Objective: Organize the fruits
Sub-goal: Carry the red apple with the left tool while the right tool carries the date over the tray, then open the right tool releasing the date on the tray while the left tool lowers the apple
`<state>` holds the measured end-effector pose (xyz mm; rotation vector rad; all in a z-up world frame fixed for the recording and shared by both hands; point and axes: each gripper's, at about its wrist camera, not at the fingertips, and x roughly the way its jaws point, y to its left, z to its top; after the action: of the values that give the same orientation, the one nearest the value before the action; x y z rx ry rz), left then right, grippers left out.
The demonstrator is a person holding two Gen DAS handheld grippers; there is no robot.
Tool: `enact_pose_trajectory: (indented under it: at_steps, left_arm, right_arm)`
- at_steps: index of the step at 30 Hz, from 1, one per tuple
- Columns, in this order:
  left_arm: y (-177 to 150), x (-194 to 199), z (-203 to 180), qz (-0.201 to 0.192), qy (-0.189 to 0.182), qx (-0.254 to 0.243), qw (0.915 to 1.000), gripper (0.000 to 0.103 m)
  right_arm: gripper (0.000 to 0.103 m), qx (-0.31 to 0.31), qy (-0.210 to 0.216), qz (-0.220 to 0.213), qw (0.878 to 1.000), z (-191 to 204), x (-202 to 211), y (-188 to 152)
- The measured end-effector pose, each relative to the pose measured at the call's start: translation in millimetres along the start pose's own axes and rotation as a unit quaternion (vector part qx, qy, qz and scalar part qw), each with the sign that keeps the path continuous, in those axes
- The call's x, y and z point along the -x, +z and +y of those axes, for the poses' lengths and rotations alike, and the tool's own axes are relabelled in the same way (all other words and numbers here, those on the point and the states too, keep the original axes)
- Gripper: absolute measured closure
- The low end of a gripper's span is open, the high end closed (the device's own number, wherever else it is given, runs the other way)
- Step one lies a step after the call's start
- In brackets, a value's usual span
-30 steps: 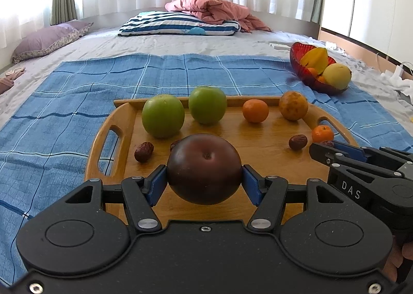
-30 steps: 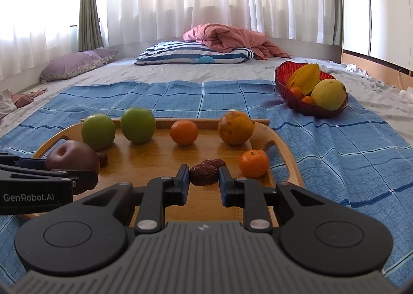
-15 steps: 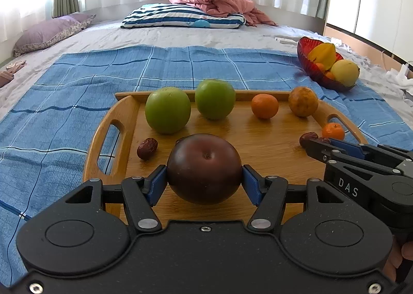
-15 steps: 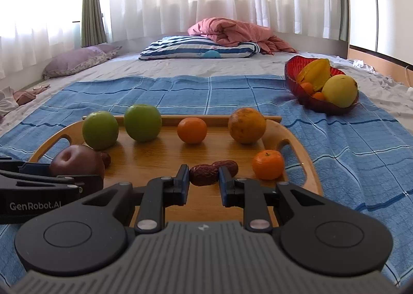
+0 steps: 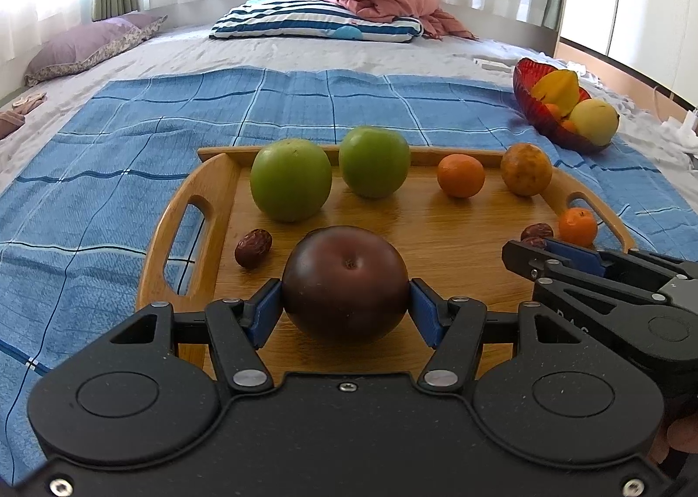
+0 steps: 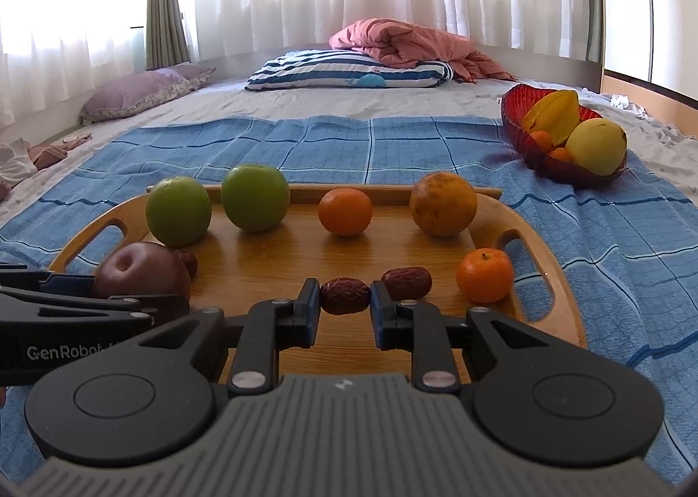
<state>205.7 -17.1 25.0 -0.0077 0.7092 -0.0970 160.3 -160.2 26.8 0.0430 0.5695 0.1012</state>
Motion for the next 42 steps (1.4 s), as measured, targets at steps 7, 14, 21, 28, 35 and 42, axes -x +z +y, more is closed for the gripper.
enact_pose_trajectory:
  at_steps: [7, 14, 21, 28, 35, 42]
  left_arm:
    - [0, -4, 0, 0.002, 0.001, 0.0, 1.0, 0.043]
    - [0, -5, 0, 0.002, 0.001, 0.0, 1.0, 0.043]
    - [0, -5, 0, 0.002, 0.001, -0.001, 1.0, 0.043]
    - [0, -5, 0, 0.002, 0.0, 0.0, 1.0, 0.043]
    - [0, -5, 0, 0.002, 0.0, -0.002, 1.0, 0.042]
    - [-1, -6, 0, 0.001, 0.002, -0.003, 1.0, 0.042]
  right_arm:
    - [0.075, -0.007, 0.001, 0.009, 1.0, -1, -7, -1]
    - [0.075, -0.01, -0.001, 0.016, 1.0, -3, -13, -1]
    - [0.075, -0.009, -0.002, 0.018, 1.0, -2, -15, -2]
    - [0.075, -0.009, -0.002, 0.02, 1.0, -2, -16, -3]
    - [0.075, -0.001, -0.004, 0.022, 1.0, -1, -17, -3]
    - [0.075, 0.018, -0.009, 0.027, 0.999, 4, -17, -2]
